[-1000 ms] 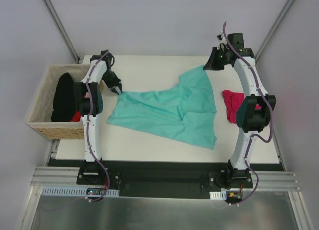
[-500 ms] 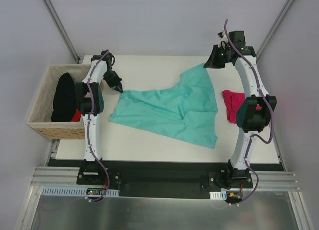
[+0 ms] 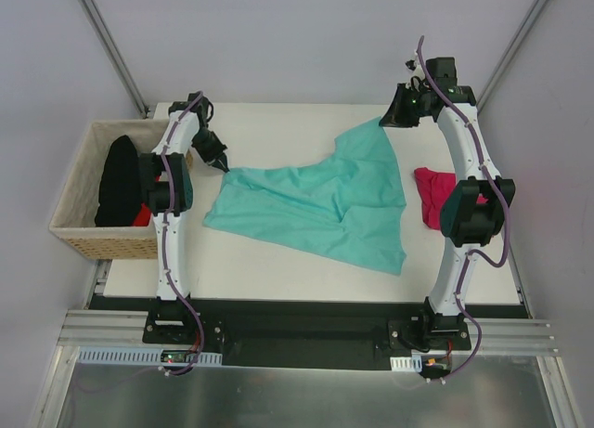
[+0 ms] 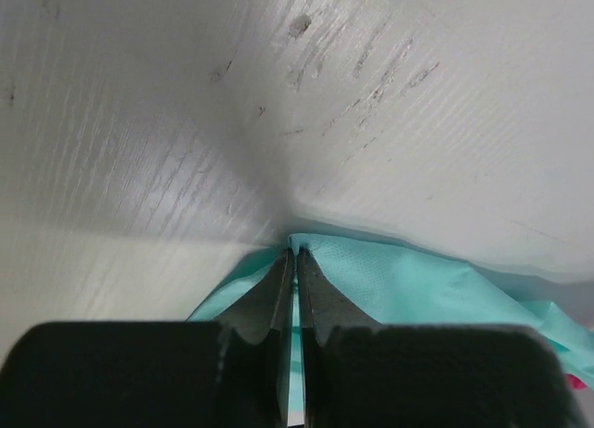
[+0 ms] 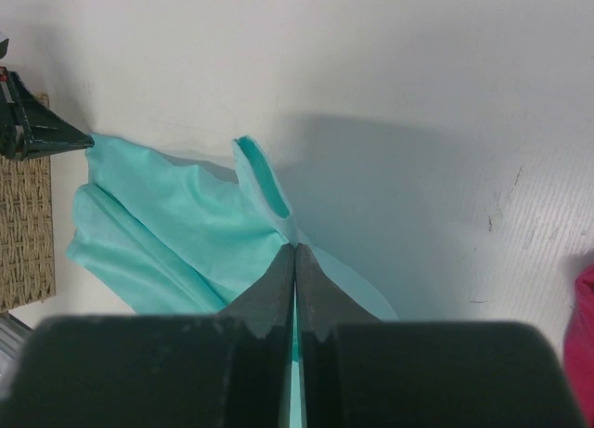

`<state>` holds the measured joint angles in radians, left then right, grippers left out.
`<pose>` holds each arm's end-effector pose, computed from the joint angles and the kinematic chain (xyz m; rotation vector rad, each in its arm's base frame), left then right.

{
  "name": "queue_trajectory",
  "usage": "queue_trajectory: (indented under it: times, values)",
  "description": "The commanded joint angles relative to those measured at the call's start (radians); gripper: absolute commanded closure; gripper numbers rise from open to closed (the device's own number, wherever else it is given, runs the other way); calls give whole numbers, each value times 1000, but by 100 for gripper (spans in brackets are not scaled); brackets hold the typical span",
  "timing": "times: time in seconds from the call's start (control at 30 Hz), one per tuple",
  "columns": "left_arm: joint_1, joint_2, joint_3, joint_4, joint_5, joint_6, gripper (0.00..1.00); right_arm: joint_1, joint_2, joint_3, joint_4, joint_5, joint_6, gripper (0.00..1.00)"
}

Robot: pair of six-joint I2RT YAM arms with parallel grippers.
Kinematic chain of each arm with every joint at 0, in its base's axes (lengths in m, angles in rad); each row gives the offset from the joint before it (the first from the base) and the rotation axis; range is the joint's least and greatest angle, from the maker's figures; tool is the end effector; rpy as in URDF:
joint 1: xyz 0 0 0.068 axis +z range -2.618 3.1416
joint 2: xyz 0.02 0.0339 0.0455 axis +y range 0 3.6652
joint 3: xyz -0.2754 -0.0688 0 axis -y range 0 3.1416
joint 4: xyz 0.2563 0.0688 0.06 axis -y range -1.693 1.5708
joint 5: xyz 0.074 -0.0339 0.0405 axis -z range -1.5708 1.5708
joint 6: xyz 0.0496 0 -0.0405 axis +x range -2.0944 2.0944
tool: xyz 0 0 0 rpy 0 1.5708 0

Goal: Fold and stack the t-shirts
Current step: Fold the other side of the tshirt into a rectangle

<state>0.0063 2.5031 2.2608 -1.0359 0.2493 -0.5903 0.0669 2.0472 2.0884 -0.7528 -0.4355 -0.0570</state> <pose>0.5396 -0.0088 0.1575 -0.8002 2.7844 -0.4704 0.4875 0.0536 0.3510 -0.3652 2.2213 0.5006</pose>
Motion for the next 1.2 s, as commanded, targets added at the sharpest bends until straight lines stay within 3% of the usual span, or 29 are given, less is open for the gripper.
queue_trajectory:
  times: [0.0,0.5,1.17]
  values:
    - [-3,-138,-17,-23,-36,-19,100,-6,-18,30,30,-40,-3,99]
    - [-5,-280,-116,-23,-64,-9,100,11,-61,-30,55,-82,-12,99]
    - [-3,-398,-231,-87,-82,89,100,71,-335,-375,130,-37,-17,99]
